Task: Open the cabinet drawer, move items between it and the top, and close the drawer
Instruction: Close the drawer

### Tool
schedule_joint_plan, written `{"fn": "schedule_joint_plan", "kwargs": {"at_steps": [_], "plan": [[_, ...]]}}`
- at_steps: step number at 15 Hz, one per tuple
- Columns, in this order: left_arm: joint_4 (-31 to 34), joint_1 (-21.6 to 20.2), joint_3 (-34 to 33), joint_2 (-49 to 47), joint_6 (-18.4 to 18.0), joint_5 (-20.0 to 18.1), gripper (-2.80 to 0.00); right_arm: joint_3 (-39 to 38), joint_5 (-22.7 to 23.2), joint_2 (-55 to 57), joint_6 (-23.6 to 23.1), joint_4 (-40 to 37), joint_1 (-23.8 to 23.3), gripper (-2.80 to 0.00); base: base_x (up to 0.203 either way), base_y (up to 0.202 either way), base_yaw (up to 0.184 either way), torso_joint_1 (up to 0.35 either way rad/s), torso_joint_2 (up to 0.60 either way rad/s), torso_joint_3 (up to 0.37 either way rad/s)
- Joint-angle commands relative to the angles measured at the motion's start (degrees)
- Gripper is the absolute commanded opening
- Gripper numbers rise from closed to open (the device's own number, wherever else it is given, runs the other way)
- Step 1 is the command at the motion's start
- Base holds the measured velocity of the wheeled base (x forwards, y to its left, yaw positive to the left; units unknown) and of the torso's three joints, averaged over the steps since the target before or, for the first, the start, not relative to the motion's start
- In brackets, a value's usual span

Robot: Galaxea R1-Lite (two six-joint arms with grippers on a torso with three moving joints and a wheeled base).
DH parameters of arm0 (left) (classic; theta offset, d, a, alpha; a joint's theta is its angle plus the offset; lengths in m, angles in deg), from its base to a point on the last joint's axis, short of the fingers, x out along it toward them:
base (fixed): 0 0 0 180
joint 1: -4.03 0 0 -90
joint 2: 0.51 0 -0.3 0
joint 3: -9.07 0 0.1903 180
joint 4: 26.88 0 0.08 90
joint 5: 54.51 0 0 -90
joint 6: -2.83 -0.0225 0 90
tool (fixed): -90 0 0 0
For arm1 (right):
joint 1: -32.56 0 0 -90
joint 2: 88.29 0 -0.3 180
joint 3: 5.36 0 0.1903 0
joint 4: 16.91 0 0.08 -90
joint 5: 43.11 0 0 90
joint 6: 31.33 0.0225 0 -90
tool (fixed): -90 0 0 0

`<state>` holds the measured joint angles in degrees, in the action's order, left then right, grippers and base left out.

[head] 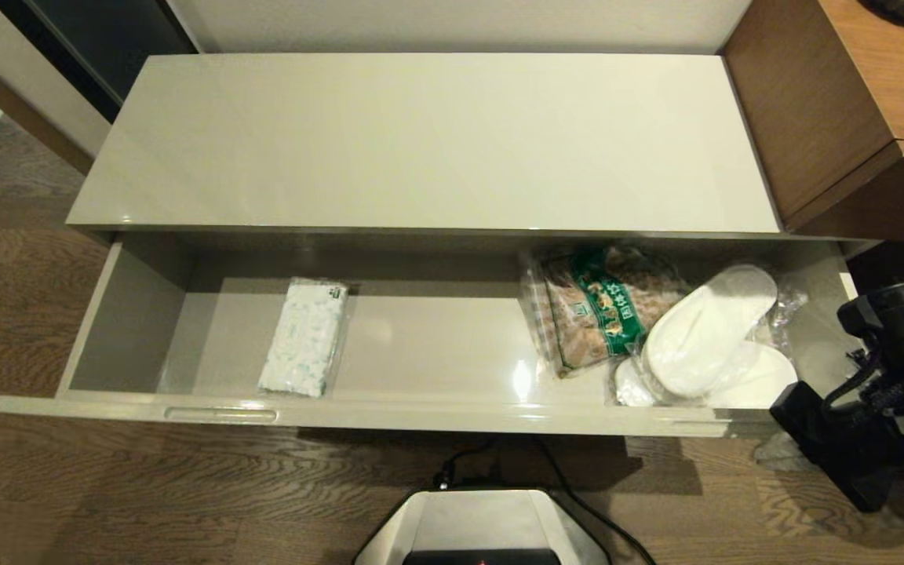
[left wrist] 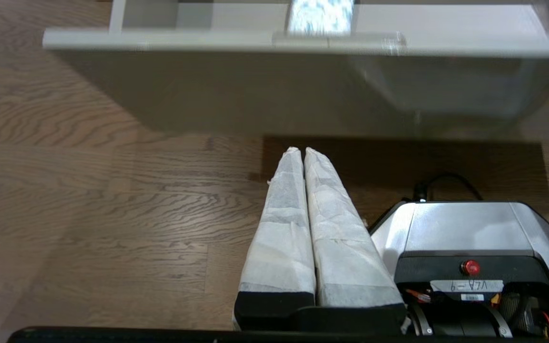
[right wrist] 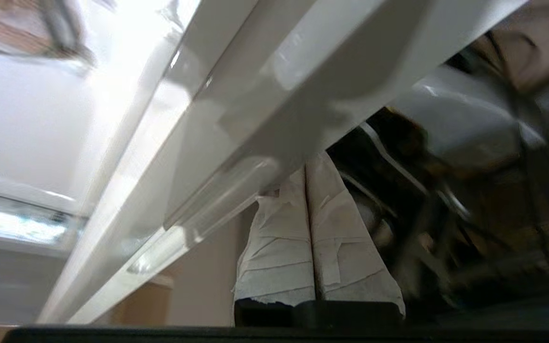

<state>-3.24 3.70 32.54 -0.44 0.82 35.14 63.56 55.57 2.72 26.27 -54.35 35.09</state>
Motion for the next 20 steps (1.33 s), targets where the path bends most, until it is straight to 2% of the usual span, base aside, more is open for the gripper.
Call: {"fn": "schedule_joint_plan", "kwargs": {"at_steps": [1, 4, 10, 13, 17, 20], "plan": [[0.0, 0.0, 0.0, -0.1, 0.0, 0.0, -2.80, 2.7, -0.6, 2.0, 1.2, -0.9, 0.0, -2.80, 0.000, 0.000, 0.000, 0.000, 0.00, 0.000], [0.0, 0.0, 0.0, -0.1, 0.0, 0.0, -2.80, 8.4, -1.0, 3.6, 2.0, -0.8, -0.7, -2.80, 0.000, 0.000, 0.000, 0.000, 0.00, 0.000], [0.0, 0.0, 0.0, -0.1, 0.0, 0.0, -2.80, 31.1, -1.1, 12.4, 2.0, -1.4, -2.3, -2.80, 0.000, 0.000, 0.000, 0.000, 0.00, 0.000], [0.0, 0.0, 0.0, -0.1, 0.0, 0.0, -2.80, 38.7, -0.9, 17.4, 1.9, -1.1, -2.4, -2.80, 0.000, 0.000, 0.000, 0.000, 0.00, 0.000], [0.0, 0.0, 0.0, -0.1, 0.0, 0.0, -2.80, 40.2, -0.9, 20.0, 1.8, -1.3, -2.4, -2.80, 0.000, 0.000, 0.000, 0.000, 0.00, 0.000], [0.0, 0.0, 0.0, -0.1, 0.0, 0.0, -2.80, 37.0, -1.1, 12.9, 1.2, -4.0, -2.4, -2.80, 0.000, 0.000, 0.000, 0.000, 0.00, 0.000]]}}
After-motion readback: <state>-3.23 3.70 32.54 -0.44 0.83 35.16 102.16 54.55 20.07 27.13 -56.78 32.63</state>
